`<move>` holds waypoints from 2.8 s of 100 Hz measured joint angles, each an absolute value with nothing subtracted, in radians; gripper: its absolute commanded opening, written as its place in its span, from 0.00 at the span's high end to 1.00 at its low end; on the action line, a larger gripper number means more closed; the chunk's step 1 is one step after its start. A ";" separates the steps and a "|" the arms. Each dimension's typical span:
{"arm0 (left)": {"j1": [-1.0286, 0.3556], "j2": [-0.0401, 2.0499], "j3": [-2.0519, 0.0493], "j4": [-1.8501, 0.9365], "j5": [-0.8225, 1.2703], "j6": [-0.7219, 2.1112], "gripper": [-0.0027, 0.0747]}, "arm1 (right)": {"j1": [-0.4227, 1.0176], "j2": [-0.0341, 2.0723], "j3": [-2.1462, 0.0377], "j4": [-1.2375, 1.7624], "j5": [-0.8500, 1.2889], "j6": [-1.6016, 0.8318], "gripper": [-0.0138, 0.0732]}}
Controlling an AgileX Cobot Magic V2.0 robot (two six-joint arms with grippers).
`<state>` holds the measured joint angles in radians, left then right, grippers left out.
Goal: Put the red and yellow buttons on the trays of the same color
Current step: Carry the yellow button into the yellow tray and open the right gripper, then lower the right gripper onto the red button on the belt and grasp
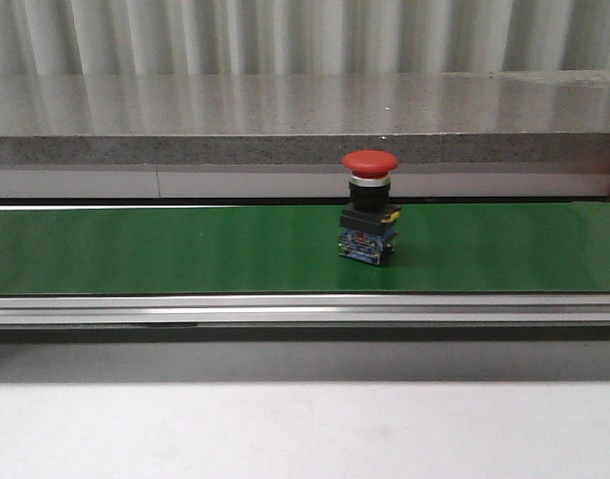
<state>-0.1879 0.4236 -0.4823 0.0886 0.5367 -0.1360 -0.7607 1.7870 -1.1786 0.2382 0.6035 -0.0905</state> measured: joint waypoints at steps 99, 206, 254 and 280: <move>-0.188 0.424 -0.482 0.089 0.537 -0.136 0.99 | -0.761 1.835 -1.173 0.244 0.620 -0.089 0.15; -0.188 0.424 -0.482 0.089 0.537 -0.136 0.99 | -0.362 1.341 -1.173 0.273 0.871 -0.266 0.15; -0.188 0.424 -0.482 0.089 0.537 -0.136 0.99 | -0.158 1.339 -1.173 0.273 1.109 -0.414 0.15; -0.188 0.424 -0.482 0.089 0.537 -0.136 0.99 | -0.104 1.414 -1.173 0.273 1.079 -0.450 0.15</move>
